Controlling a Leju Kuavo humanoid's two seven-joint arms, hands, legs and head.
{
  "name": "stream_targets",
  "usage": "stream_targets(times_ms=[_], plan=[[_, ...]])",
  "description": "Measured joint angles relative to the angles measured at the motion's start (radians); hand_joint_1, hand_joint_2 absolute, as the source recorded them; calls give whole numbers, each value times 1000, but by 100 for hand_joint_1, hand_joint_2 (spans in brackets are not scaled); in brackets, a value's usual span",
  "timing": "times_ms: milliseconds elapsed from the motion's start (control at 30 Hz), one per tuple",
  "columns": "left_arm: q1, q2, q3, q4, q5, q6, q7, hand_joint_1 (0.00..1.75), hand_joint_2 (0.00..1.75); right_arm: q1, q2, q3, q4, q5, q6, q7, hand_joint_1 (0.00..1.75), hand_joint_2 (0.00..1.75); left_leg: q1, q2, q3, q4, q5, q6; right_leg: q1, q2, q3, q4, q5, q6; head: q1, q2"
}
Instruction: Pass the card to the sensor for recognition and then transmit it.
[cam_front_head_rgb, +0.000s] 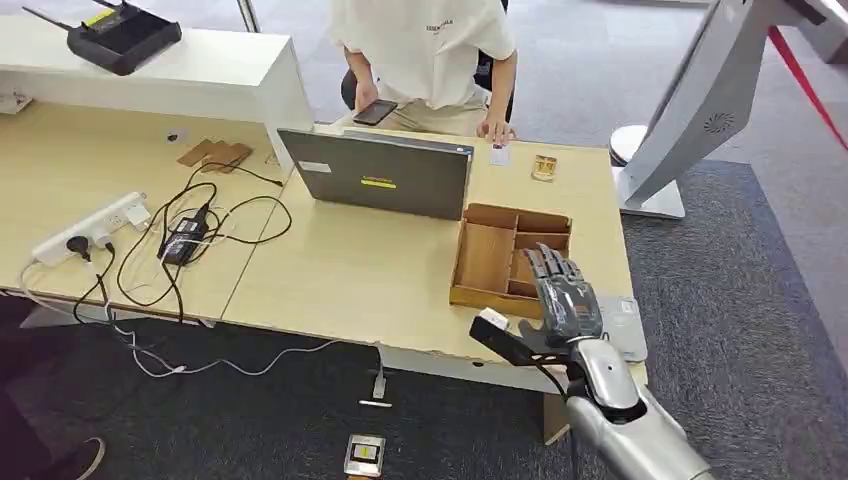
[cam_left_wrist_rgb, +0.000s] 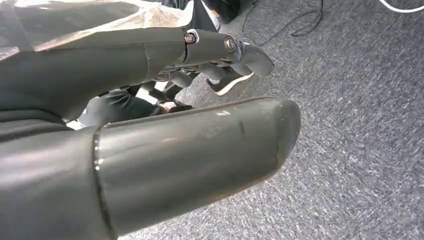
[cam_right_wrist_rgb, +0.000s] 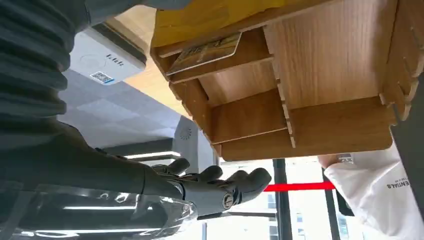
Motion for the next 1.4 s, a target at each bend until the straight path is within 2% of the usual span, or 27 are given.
stream_targets(times_ms=[333,733,1400], plan=[[-1,0,0,0,0,0,0,0,0,-30,54,0,137,-7,-81,-41,0,175,0,0,0,0,0,0,0,0,0,0,0,0,0,0],[-2,-1,-2,0,2,0,2,0,0,-72,100,-3,312,-31,-114,-70,0,175,0,0,0,0,0,0,0,0,0,0,0,0,0,0],[-3,-3,-2,0,9,9,-2,0,0,-100,113,-27,428,-68,-148,-87,0,175,0,0,0,0,0,0,0,0,0,0,0,0,0,0]])
